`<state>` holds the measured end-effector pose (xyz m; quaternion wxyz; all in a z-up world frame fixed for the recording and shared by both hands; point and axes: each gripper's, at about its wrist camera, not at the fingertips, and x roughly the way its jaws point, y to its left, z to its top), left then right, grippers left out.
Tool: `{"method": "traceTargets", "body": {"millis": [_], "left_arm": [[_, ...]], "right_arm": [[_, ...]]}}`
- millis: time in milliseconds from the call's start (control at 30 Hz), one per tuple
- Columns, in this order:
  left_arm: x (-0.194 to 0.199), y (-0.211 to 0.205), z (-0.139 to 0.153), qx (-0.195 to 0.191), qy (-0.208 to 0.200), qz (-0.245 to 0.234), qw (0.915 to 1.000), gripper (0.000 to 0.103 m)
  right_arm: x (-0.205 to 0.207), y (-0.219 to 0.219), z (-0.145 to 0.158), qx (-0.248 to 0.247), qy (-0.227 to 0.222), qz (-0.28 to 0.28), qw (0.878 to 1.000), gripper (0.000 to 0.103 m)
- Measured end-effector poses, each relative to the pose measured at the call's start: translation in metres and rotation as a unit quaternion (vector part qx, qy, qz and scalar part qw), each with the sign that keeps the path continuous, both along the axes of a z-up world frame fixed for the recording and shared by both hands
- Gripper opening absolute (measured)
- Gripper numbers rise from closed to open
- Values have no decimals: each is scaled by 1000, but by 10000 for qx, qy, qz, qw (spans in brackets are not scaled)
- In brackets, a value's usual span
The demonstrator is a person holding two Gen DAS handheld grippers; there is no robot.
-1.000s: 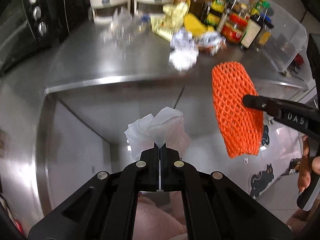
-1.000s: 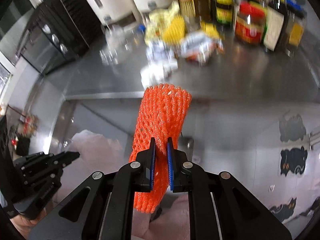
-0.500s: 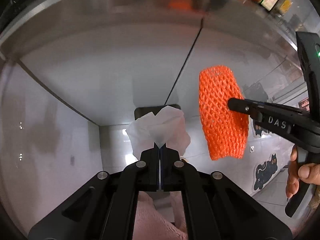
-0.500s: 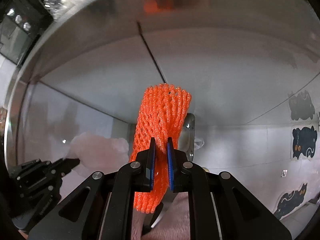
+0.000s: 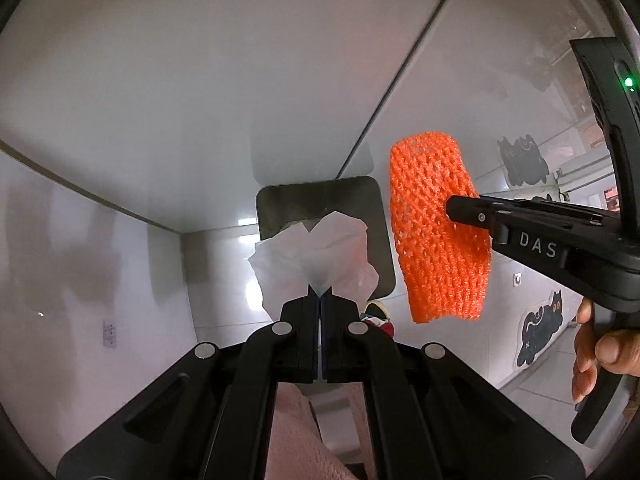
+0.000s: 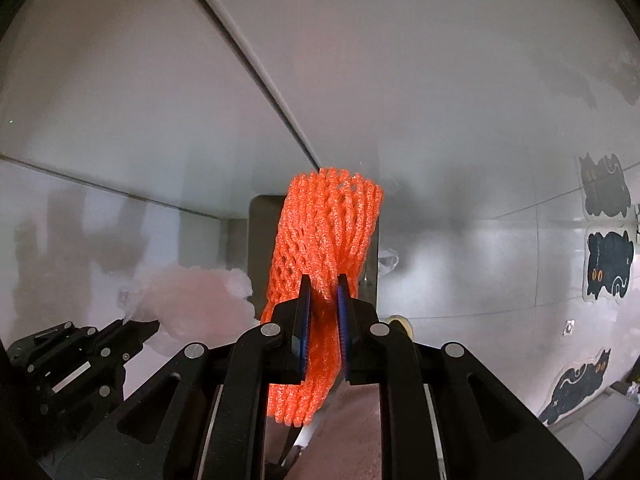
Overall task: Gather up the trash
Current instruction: 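Lift the tissue and foam net with both tools and carry them over the trash bin, then open both tools to drop the tissue and foam net into the bin, then move both open tools back over the counter trash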
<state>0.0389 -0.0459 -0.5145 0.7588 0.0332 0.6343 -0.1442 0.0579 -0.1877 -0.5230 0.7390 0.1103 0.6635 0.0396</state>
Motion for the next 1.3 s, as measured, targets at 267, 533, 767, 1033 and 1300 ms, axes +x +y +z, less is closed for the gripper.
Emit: {"method": "traceTargets", "body": {"millis": [267, 533, 767, 1033, 1300], "left_arm": [[12, 0, -14, -135, 151, 101, 9997, 2], [18, 5, -5, -61, 57, 187, 9998, 49], [12, 16, 39, -62, -246, 104, 9996, 81], [-2, 32, 119, -86, -730, 52, 9973, 90], [2, 22, 213, -219, -1598, -152, 9868, 94]], "right_arm": [[14, 8, -4, 105, 242, -215, 9994, 29], [18, -4, 14, 143, 150, -395, 9990, 57], [8, -4, 64, -65, -261, -255, 9993, 92], [-16, -23, 162, 92, -1033, -130, 9945, 96], [-8, -55, 257, -211, -1865, -220, 9820, 96]]}}
